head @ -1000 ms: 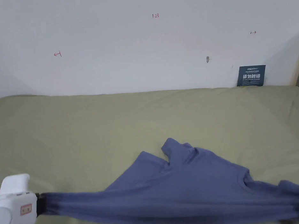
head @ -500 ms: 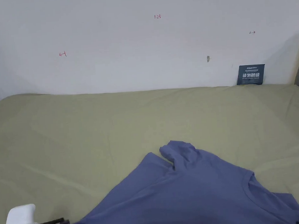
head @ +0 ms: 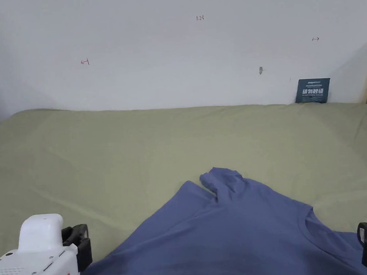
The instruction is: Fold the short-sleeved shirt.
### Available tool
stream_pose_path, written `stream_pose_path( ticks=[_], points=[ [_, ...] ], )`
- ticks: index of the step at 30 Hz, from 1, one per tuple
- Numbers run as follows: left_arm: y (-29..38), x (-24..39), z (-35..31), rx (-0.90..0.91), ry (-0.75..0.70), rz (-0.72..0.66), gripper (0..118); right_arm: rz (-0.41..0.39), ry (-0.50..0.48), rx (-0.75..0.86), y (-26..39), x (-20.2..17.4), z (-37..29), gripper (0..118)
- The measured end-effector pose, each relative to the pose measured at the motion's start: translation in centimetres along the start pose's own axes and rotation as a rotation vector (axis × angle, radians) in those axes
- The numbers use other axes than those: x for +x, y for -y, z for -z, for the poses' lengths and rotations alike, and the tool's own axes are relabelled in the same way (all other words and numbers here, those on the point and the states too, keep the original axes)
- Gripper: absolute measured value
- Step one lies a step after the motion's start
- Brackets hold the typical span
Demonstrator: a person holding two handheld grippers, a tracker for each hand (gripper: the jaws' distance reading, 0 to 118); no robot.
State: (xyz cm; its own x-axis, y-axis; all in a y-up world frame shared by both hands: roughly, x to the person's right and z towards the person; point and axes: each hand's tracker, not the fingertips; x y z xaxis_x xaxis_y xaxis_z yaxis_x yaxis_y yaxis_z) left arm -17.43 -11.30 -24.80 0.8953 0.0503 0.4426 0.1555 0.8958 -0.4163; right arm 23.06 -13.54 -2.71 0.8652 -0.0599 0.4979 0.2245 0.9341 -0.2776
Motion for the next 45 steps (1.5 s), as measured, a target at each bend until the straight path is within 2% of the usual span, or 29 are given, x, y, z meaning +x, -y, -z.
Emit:
stream_pose_path(
  ticks=[1, 2, 3, 6, 14, 18, 22, 27, 29, 30, 31, 32, 33, 38, 40, 41, 43, 45],
  points=[
    [0.1, 0.4, -0.5, 0.010, 0.002, 0.024, 56, -0.004, -0.016, 0.008, -0.1, -0.6, -0.4, 59],
    [0.1, 0.5, -0.9, 0.027, -0.029, 0.041, 14, -0.020, -0.002, 0.033, -0.1, -1.2, -1.1, 19],
    [0.2, 0.5, -1.2, 0.023, -0.028, 0.040, 0, -0.038, 0.006, 0.050, -0.1, -1.7, -1.4, 3],
    [0.4, -0.1, -1.9, 0.009, -0.029, 0.017, 0, -0.077, 0.010, 0.091, 0.1, -3.1, -2.6, 3],
    [1.7, -3.7, -1.5, -0.018, -0.087, 0.001, 0, -0.102, -0.006, 0.112, 0.9, -5.7, -3.1, 3],
    [2.9, -6.7, 1.1, -0.140, -0.087, -0.054, 0, -0.069, -0.049, 0.064, 1.6, -6.7, -2.4, 3],
    [4.4, -9.4, 5.0, -0.282, -0.067, -0.110, 0, -0.084, -0.060, 0.018, 2.6, -7.8, -1.3, 3],
    [5.2, -11.1, 10.0, -0.434, 0.025, -0.104, 0, -0.089, -0.074, -0.047, 3.7, -8.4, 0.3, 3],
    [5.5, -10.9, 11.9, -0.455, 0.008, -0.088, 0, -0.078, -0.092, -0.070, 4.0, -8.4, 0.9, 3],
    [5.4, -11.0, 12.5, -0.448, 0.010, -0.083, 8, -0.067, -0.097, -0.078, 4.1, -8.4, 1.2, 3],
    [5.5, -11.0, 13.6, -0.490, 0.013, -0.067, 35, -0.056, -0.101, -0.090, 4.2, -8.4, 1.5, 3],
    [5.7, -10.9, 14.5, -0.502, 0.002, -0.070, 78, -0.057, -0.096, -0.100, 4.4, -8.4, 1.8, 3],
    [5.9, -10.8, 15.2, -0.502, 0.004, -0.072, 117, -0.062, -0.091, -0.104, 4.5, -8.4, 2.0, 3],
    [7.7, -10.5, 18.4, -0.583, 0.036, -0.024, 118, -0.075, -0.078, -0.141, 4.9, -7.8, 3.1, 3],
    [8.1, -10.2, 18.3, -0.577, 0.028, -0.010, 113, -0.069, -0.077, -0.160, 5.0, -7.2, 3.8, 3],
    [8.0, -10.3, 18.1, -0.568, 0.031, 0.006, 106, -0.064, -0.076, -0.168, 5.1, -7.0, 4.1, 3],
    [7.7, -10.8, 17.8, -0.564, 0.104, -0.022, 67, -0.057, -0.079, -0.191, 4.9, -6.3, 5.2, 3],
    [8.1, -11.0, 18.1, -0.565, 0.077, -0.033, 49, -0.053, -0.076, -0.207, 4.4, -5.7, 6.6, 3]
  ],
)
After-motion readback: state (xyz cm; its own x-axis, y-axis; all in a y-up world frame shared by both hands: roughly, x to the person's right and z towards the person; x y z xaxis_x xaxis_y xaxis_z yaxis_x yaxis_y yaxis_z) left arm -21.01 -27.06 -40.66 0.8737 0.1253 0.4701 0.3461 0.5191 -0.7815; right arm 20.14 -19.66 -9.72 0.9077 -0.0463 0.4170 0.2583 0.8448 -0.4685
